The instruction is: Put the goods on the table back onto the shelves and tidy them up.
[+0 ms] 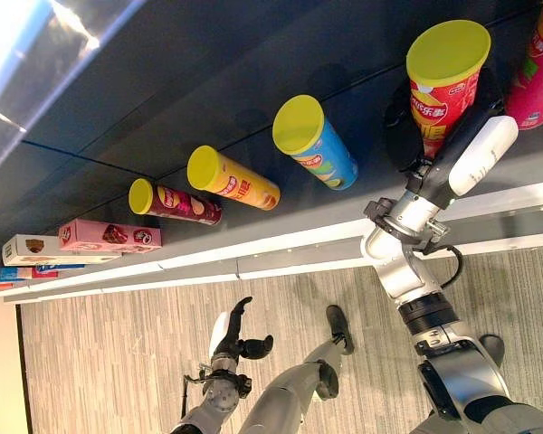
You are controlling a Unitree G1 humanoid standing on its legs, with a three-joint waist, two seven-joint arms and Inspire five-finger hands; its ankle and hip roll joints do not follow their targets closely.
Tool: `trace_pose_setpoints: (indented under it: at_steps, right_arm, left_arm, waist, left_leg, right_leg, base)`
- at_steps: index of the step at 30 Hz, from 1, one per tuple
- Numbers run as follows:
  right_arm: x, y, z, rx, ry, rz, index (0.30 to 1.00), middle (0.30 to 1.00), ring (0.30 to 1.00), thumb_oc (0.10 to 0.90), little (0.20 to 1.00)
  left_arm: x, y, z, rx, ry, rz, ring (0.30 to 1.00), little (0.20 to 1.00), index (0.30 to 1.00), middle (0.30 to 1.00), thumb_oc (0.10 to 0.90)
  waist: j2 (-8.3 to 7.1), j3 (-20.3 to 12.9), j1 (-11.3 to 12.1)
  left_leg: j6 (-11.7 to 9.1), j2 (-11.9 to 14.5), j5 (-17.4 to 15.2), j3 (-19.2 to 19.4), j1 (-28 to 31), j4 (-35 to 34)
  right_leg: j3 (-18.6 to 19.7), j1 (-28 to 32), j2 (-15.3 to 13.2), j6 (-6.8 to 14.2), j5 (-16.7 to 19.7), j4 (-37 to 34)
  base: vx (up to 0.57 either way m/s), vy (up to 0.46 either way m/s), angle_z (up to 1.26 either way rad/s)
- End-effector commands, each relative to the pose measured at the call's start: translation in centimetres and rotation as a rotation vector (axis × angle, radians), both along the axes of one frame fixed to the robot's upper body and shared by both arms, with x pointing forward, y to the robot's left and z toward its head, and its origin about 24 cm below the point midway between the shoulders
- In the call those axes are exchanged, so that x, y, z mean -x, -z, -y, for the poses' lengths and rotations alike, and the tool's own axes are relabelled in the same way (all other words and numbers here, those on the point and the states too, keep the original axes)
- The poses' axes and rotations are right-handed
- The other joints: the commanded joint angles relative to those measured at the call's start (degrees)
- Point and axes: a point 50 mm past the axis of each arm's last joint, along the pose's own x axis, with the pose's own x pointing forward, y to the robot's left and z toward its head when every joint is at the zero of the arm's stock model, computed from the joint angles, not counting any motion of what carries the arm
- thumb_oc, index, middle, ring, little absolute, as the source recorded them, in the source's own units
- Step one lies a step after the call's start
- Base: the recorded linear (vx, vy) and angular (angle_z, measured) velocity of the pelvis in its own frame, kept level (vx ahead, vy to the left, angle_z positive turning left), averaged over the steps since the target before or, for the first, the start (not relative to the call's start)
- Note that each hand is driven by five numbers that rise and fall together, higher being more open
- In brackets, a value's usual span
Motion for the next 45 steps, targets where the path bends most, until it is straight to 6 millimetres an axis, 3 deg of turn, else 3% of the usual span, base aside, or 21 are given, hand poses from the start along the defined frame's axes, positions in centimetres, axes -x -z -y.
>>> trace_pose_setpoints:
  at_steps: [1,21,32,45]
  right_arm:
    - [0.1,-0.1,-0.6,0.026,-0.062,0.037,0.900,0.900,0.900,0.800,0.900]
    - [0.8,1.8,-1.4,0.008,-0.155,0.003,0.900,0.900,0.900,0.800,0.900]
    - [1.2,2.2,-1.2,0.013,-0.131,0.016,0.900,0.900,0.900,0.800,0.900]
    - [2.1,4.6,-1.4,-0.040,-0.168,-0.042,0.900,0.900,0.900,0.800,0.900]
  left_arm:
    - [-0.1,-0.7,-3.5,-0.100,-0.094,0.082,0.900,0.900,0.900,0.900,0.800]
    - [-1.5,-2.0,-3.8,-0.191,-0.059,0.182,0.900,0.900,0.900,0.900,0.800]
    - [-1.2,-1.6,-4.3,-0.217,-0.068,0.162,0.900,0.900,0.900,0.900,0.800]
    - [0.0,-0.6,-4.8,-0.241,-0.060,0.098,0.900,0.900,0.900,0.900,0.800]
  waist:
    - [-0.87,-4.21,2.79]
    - [-3.46,-4.01,1.52]
    - [-6.14,-4.08,0.97]
    - [-9.41,-5.35,-0.12]
  left_leg:
    - [-4.19,4.50,-15.27,-2.76,-6.09,15.62]
    - [-4.20,4.97,-15.14,-2.59,-6.21,15.69]
    - [-4.39,5.50,-14.55,-3.03,-4.17,14.36]
    - [-4.37,5.96,-14.63,-4.14,-1.70,13.90]
  right_leg:
    - [-1.23,-1.55,-0.80,-0.22,9.37,-0.58]
    - [-1.50,-1.91,-0.29,-0.22,10.47,-0.64]
    - [-3.41,-0.29,0.22,-0.22,11.59,-0.72]
    - [-5.16,2.67,1.04,-0.22,11.74,-0.84]
  base:
    - [0.00,0.000,0.00]
    - [-0.01,-0.003,-0.01]
    - [-0.04,-0.013,0.00]
    - [-0.01,-0.011,-0.01]
